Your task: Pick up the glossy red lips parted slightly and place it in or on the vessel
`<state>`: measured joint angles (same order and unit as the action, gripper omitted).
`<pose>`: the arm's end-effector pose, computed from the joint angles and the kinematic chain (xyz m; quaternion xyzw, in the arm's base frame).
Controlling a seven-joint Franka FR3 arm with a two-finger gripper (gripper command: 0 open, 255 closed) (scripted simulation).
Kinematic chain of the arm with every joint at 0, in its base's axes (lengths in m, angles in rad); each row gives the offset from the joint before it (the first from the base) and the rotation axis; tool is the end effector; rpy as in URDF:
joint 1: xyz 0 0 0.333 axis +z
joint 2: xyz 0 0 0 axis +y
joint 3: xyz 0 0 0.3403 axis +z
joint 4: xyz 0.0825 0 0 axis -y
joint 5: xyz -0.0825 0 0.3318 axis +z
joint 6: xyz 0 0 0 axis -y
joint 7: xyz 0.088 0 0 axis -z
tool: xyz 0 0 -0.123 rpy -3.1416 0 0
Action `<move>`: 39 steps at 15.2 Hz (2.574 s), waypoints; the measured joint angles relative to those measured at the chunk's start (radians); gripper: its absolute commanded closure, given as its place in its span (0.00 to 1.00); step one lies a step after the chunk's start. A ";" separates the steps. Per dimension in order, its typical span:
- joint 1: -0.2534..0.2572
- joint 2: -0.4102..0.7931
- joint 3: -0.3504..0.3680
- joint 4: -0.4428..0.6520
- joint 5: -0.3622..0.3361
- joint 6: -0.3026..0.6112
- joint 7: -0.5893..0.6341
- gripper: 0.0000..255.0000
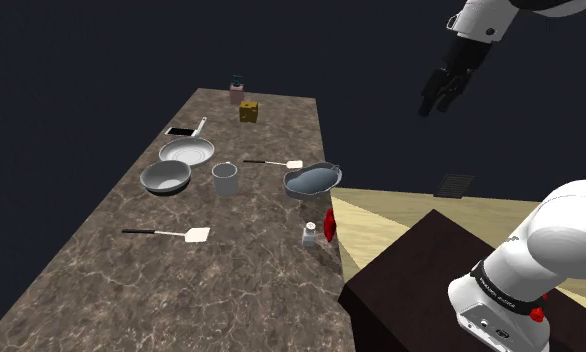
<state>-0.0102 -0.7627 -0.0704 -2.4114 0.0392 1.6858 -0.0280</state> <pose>0.2536 -0.0228 0.5725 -0.9987 0.0189 -0.0198 0.0430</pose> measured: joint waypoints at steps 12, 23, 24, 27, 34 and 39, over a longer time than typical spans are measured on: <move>0.006 0.093 0.134 -0.260 0.041 0.393 0.186 0.00; -0.033 0.445 0.304 -0.361 0.005 0.880 0.445 0.00; -0.045 0.495 0.328 -0.354 -0.018 0.924 0.486 0.00; -0.101 0.643 0.383 -0.336 -0.141 1.053 0.635 0.00; -0.048 1.009 0.267 -0.177 -0.727 1.218 1.214 0.00; 0.047 1.131 0.161 -0.103 -0.878 1.261 1.374 0.00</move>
<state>0.0364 0.3681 0.0902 -2.5141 -0.8392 2.9464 1.3462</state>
